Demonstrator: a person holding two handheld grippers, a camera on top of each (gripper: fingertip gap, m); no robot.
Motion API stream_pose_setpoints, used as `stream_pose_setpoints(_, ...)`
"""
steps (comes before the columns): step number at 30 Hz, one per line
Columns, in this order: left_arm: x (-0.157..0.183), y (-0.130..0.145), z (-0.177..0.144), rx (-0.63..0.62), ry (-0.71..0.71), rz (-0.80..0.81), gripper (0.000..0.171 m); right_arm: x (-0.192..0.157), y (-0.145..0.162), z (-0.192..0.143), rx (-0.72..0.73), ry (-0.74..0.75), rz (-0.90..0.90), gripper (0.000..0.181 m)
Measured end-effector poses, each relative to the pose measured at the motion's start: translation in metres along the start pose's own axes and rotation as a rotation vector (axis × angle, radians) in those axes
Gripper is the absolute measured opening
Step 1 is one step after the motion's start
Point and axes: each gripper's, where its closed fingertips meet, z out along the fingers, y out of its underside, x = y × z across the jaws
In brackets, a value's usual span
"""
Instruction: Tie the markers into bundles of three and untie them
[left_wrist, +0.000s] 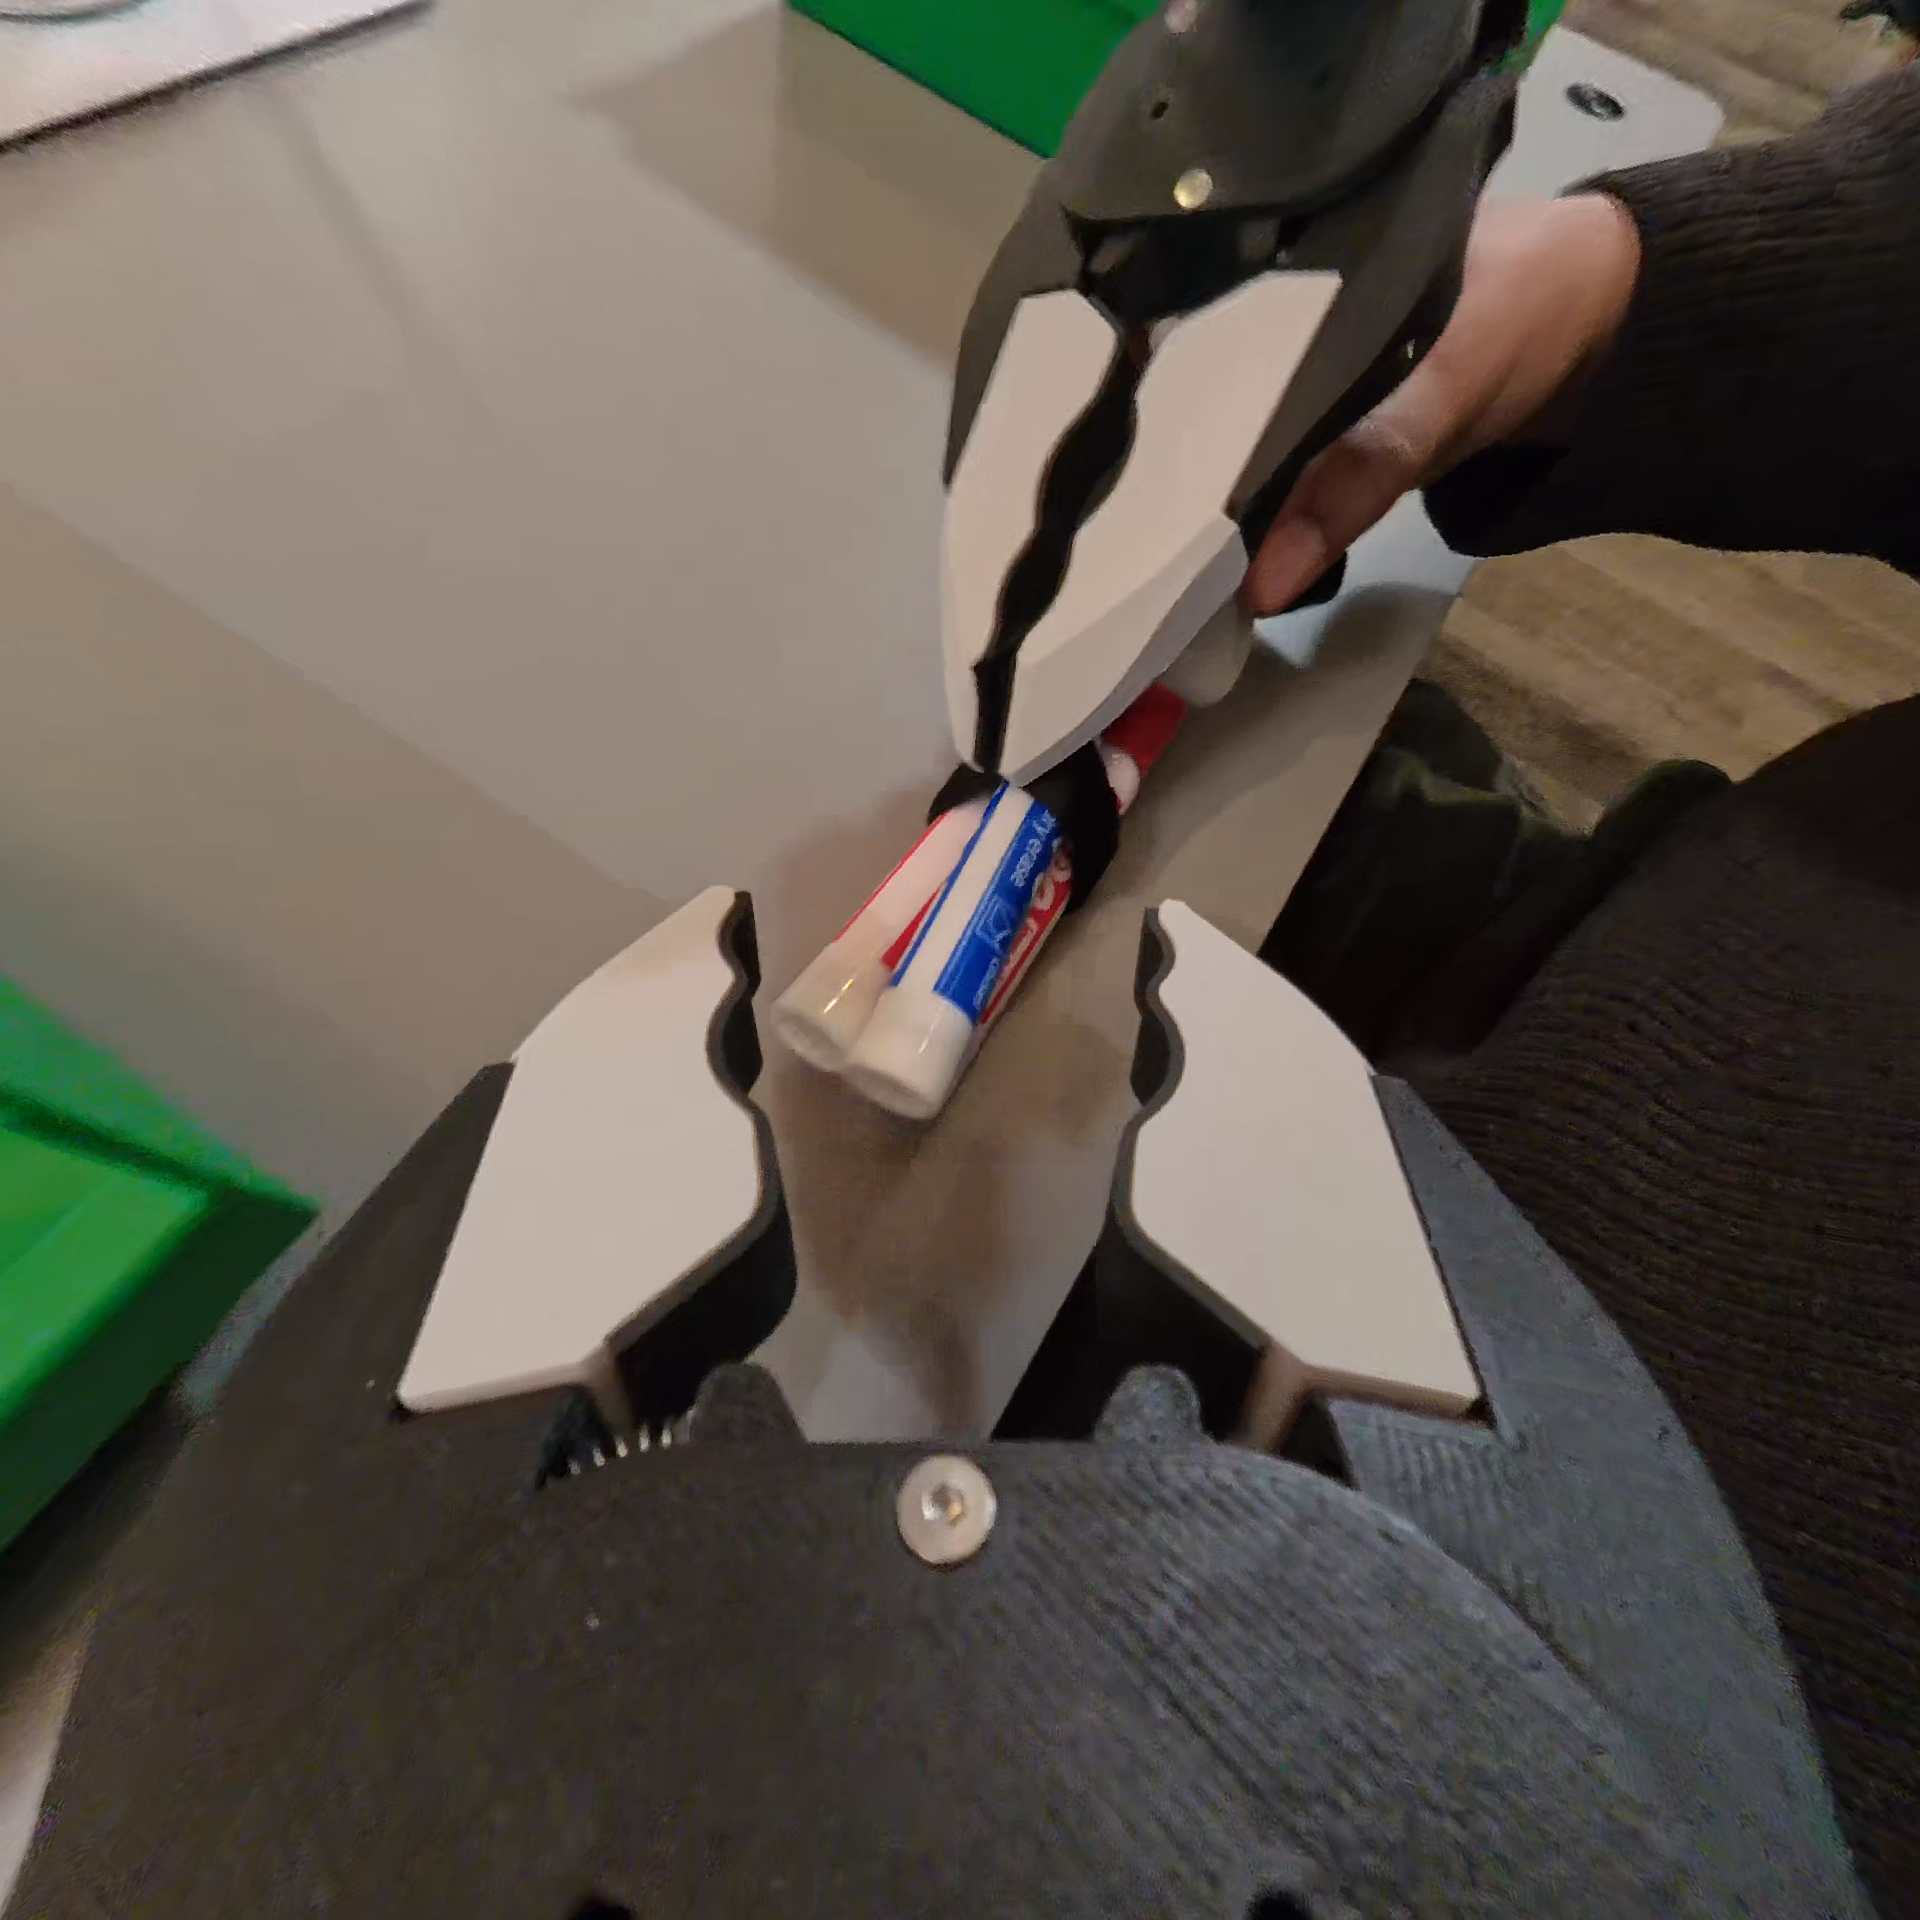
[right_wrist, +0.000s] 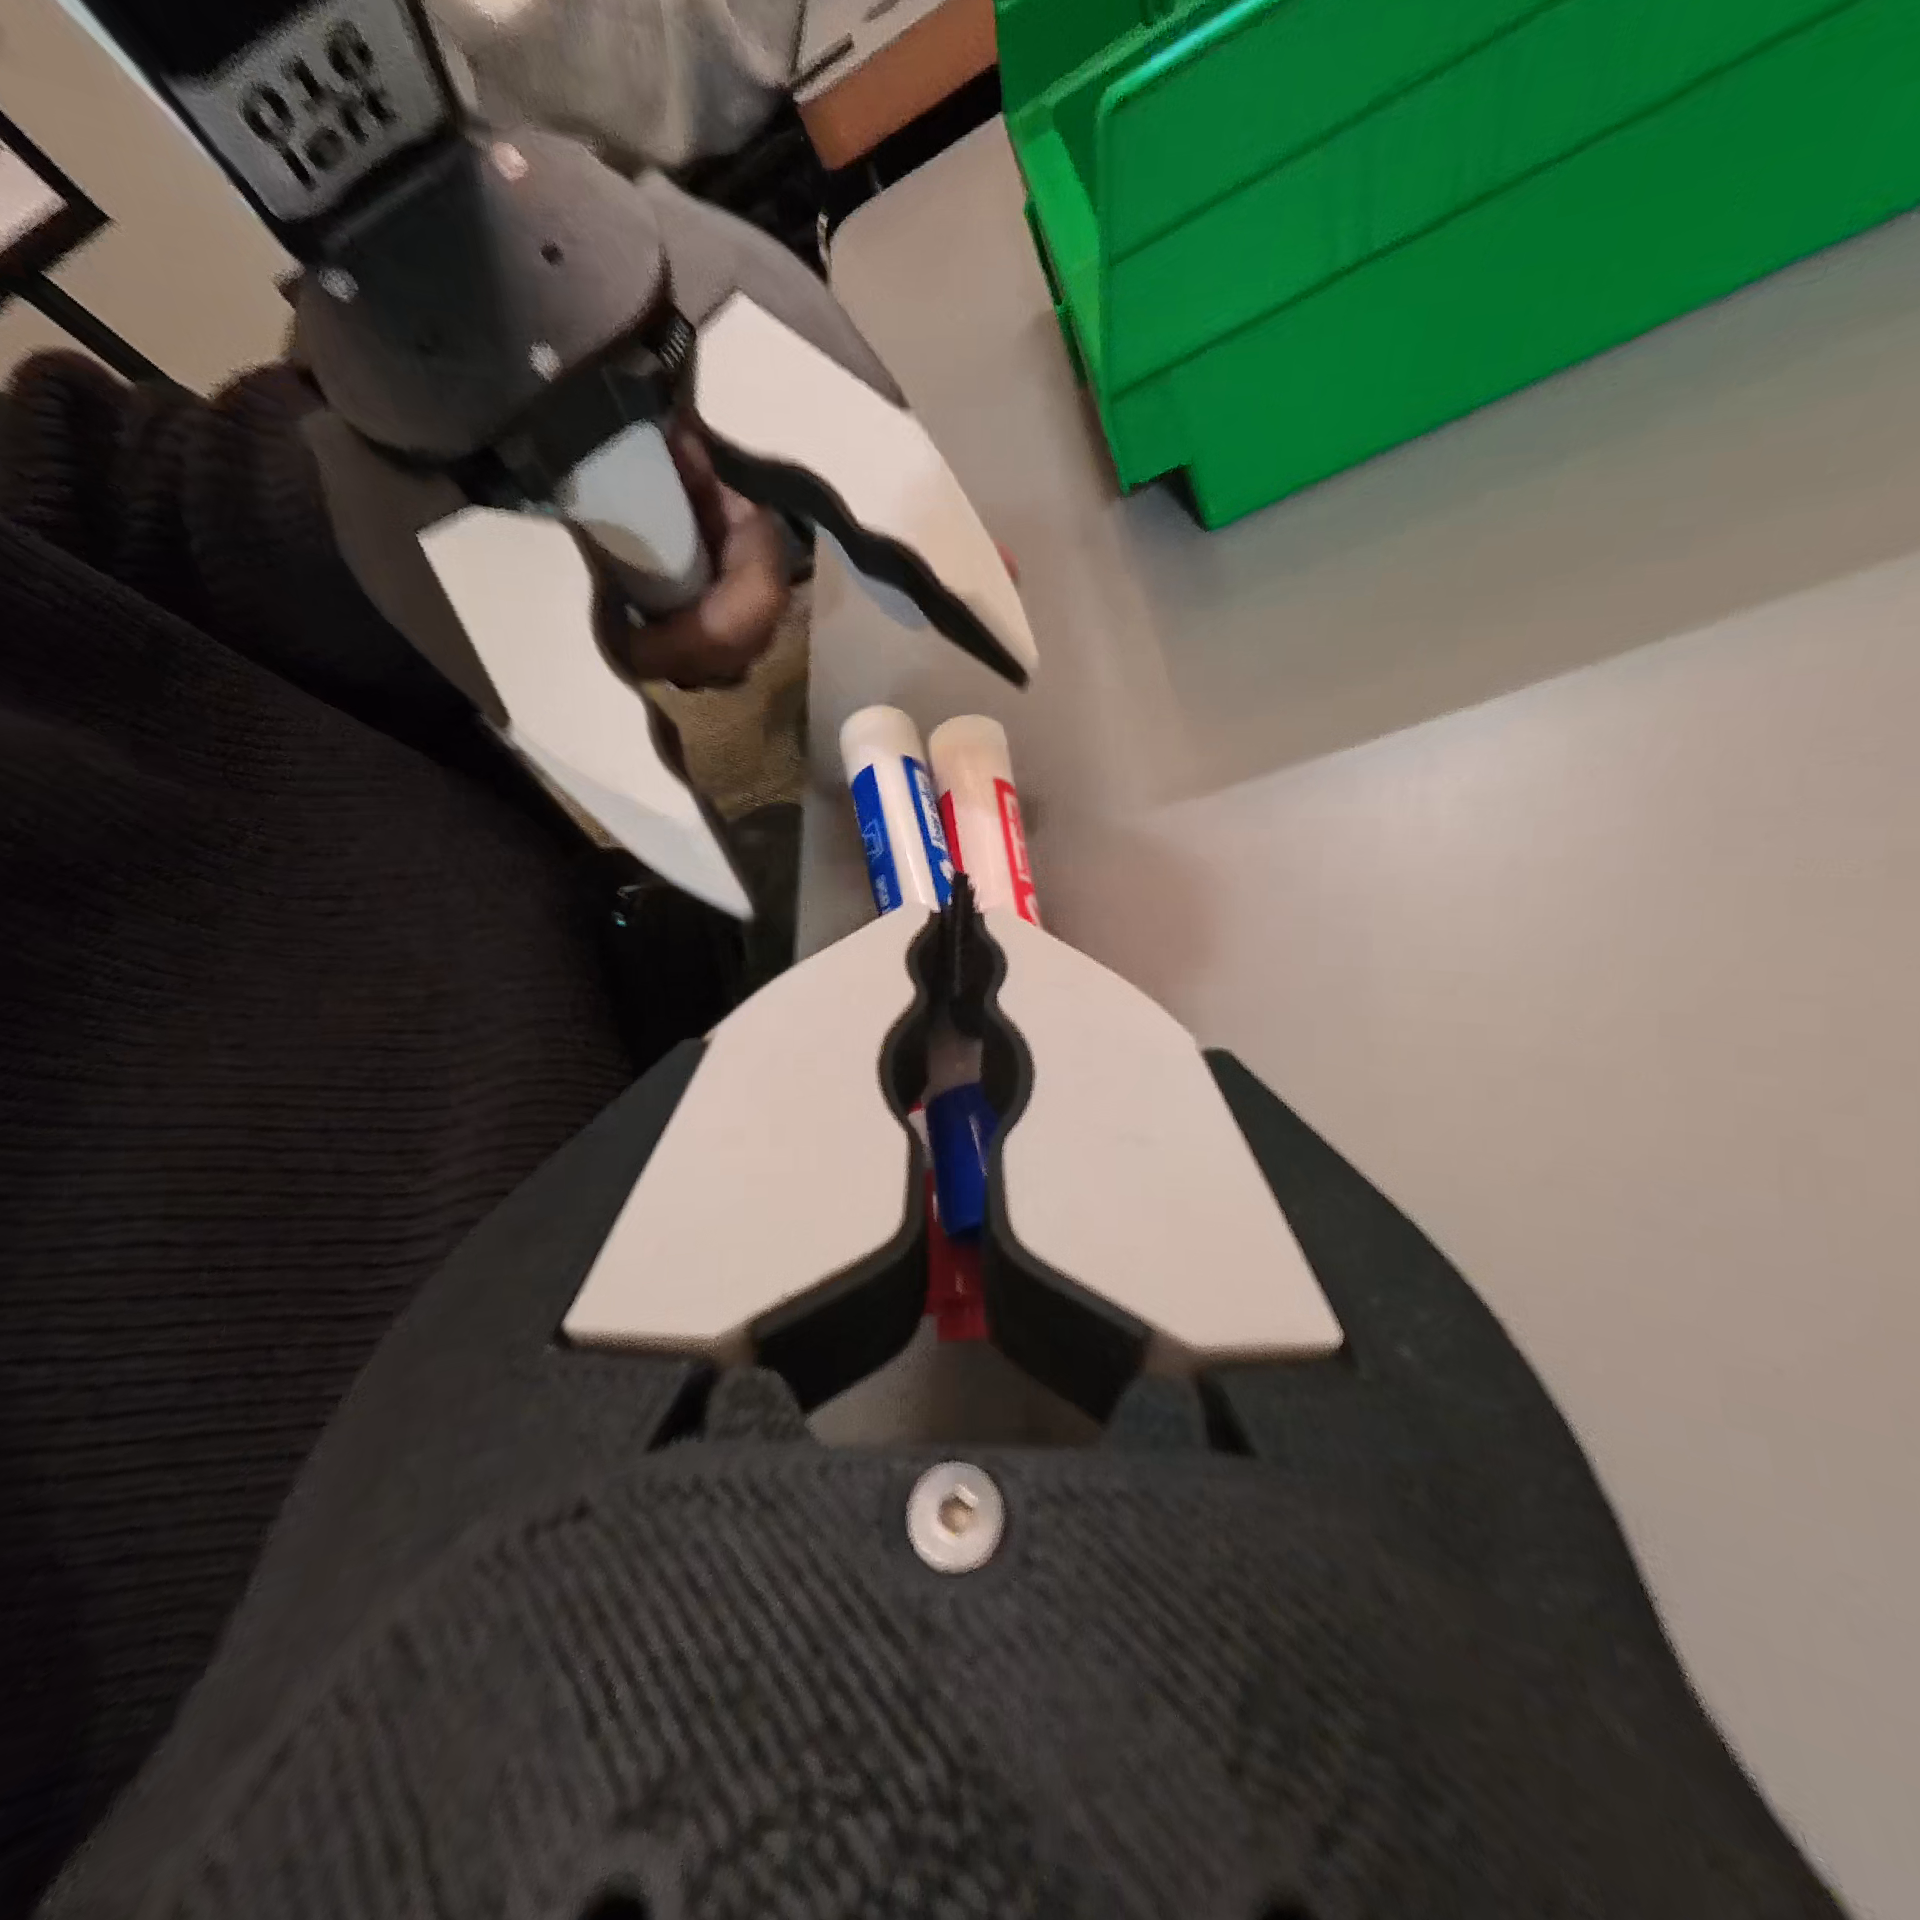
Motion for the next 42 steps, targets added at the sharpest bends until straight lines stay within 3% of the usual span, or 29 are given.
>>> stream_pose_setpoints(5, 0.017, 0.000, 0.018, -0.060, 0.043, 0.112, 0.070, -0.019, -0.005, -0.001, 0.021, -0.104, 0.030, 0.004)
stream_pose_setpoints(9, 0.031, 0.004, 0.026, -0.086, 0.117, 0.117, 0.056, -0.029, 0.000, 0.004, -0.007, -0.137, 0.012, 0.004)
stream_pose_setpoints(23, 0.042, -0.006, 0.014, 0.007, 0.364, -0.224, 0.029, -0.035, 0.004, 0.006, 0.018, -0.212, 0.073, 0.004)
stream_pose_setpoints(42, 0.035, 0.006, 0.023, -0.061, 0.364, -0.286, 0.023, -0.023, 0.011, 0.012, 0.018, -0.157, 0.115, 0.007)
